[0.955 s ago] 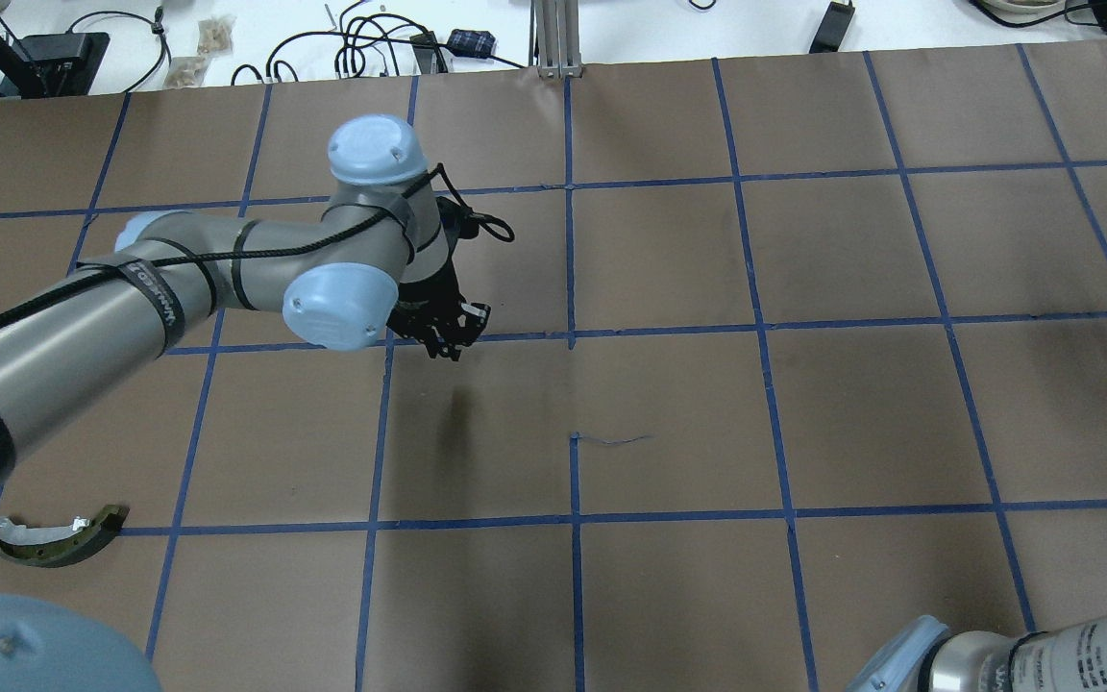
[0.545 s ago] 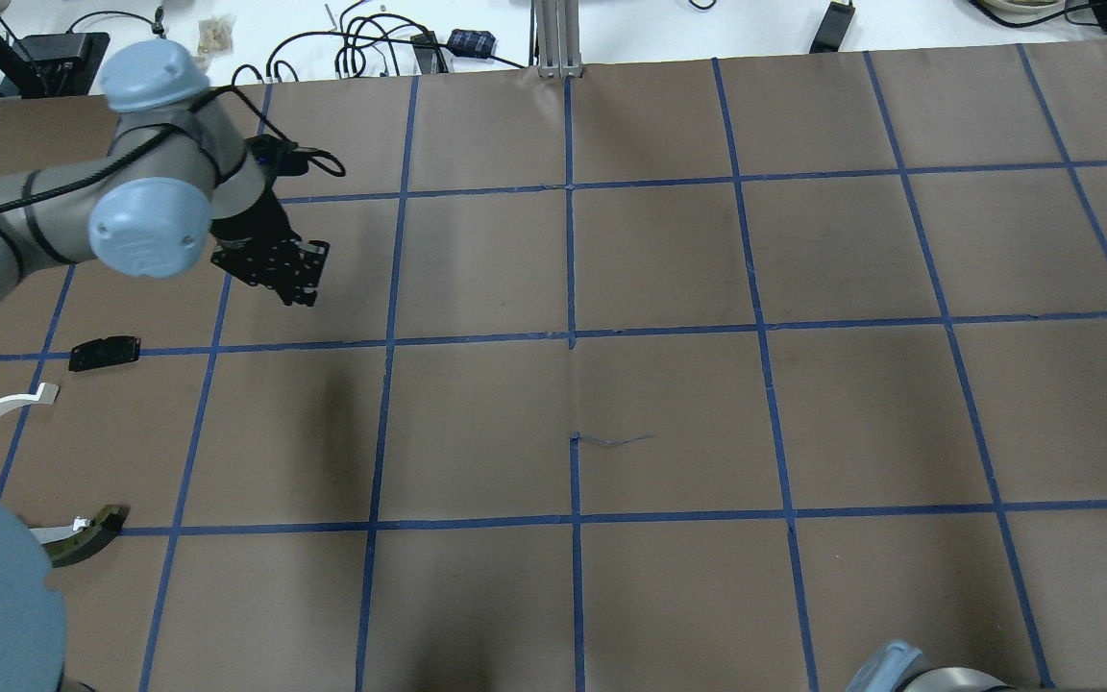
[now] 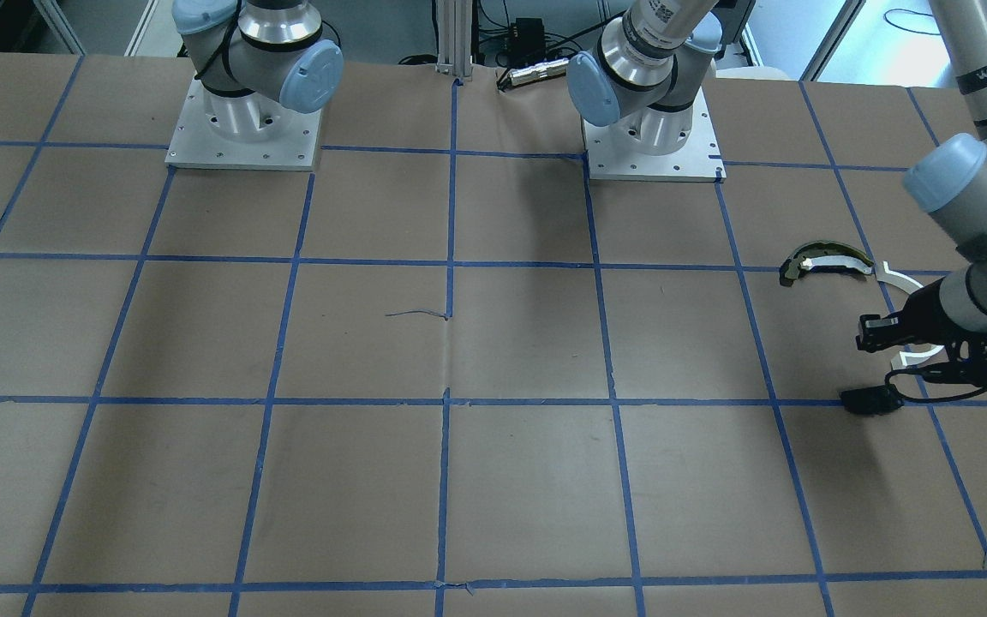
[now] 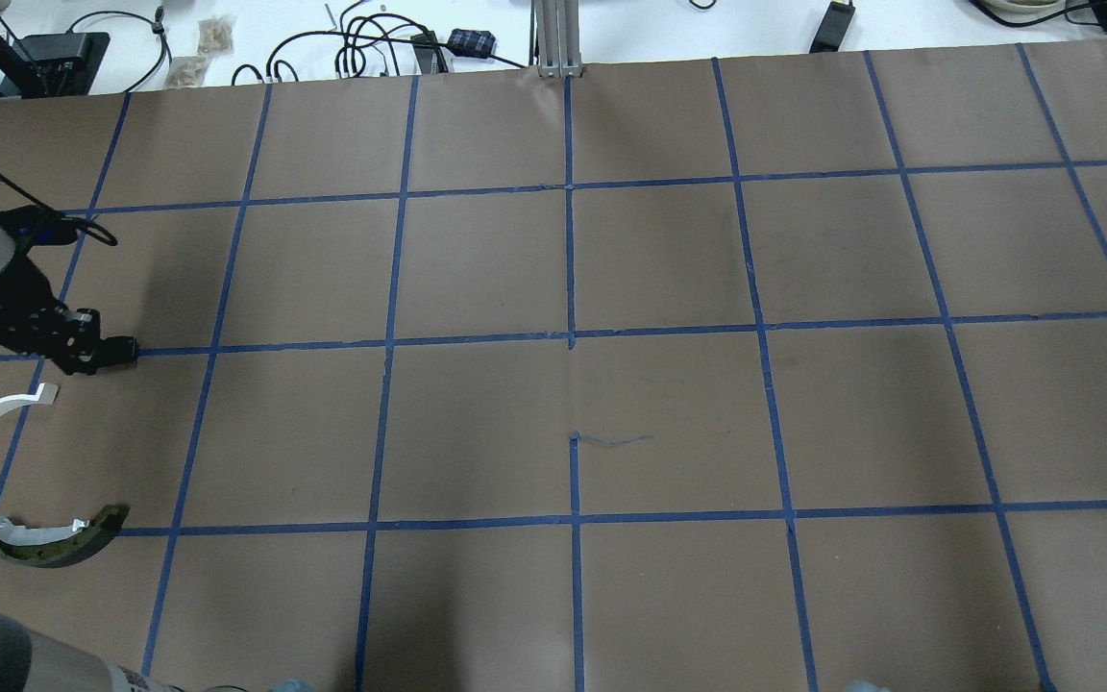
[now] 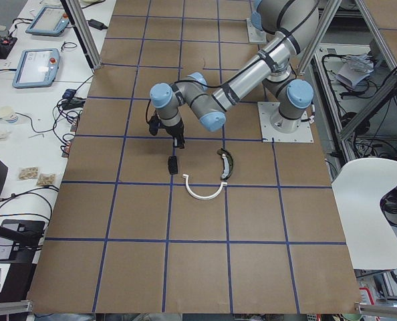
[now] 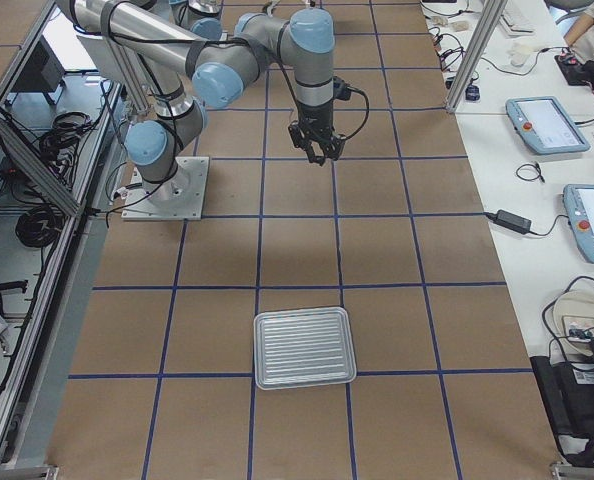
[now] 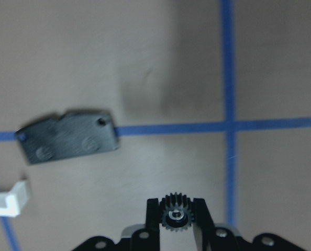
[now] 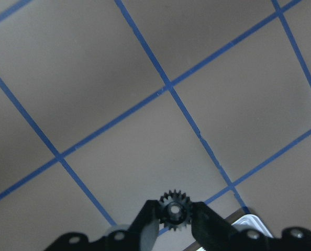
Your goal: Place bearing gear from tray to pile
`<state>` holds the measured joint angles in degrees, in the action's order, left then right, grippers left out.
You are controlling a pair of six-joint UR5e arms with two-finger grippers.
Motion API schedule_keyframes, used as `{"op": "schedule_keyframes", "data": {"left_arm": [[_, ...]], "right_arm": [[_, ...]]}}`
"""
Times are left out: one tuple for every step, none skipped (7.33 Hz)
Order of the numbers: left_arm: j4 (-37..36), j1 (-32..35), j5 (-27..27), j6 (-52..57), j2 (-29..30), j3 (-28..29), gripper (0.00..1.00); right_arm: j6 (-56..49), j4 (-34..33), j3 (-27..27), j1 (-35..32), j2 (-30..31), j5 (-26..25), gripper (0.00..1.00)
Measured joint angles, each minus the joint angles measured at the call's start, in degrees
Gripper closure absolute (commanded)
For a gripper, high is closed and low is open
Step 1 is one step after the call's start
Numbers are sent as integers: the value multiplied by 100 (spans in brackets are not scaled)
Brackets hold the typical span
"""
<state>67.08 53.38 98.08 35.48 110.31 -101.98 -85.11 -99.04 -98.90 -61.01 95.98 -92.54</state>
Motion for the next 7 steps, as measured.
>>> {"op": "schedule_keyframes", "data": {"left_arm": [[-5, -353, 8, 129, 73, -37, 100], [-7, -516, -4, 164, 143, -82, 100], [-11, -565, -22, 169, 214, -140, 100], [-18, -564, -32, 168, 282, -176, 100], [-28, -527, -36, 163, 336, -191, 100], [-49, -454, -40, 157, 386, -193, 39], [-85, -388, -42, 152, 426, -188, 0]], "right_arm": [[850, 197, 3, -443, 29, 34, 78], [1989, 267, 7, -1117, 22, 73, 78], [3290, 255, 10, -1861, -40, 109, 77], [4927, 122, 11, -2699, -237, 188, 77], [6509, -248, 10, -3501, -568, 313, 76], [7913, -881, 6, -4221, -1003, 468, 76], [8888, -1588, 4, -4761, -1438, 570, 75]]}}
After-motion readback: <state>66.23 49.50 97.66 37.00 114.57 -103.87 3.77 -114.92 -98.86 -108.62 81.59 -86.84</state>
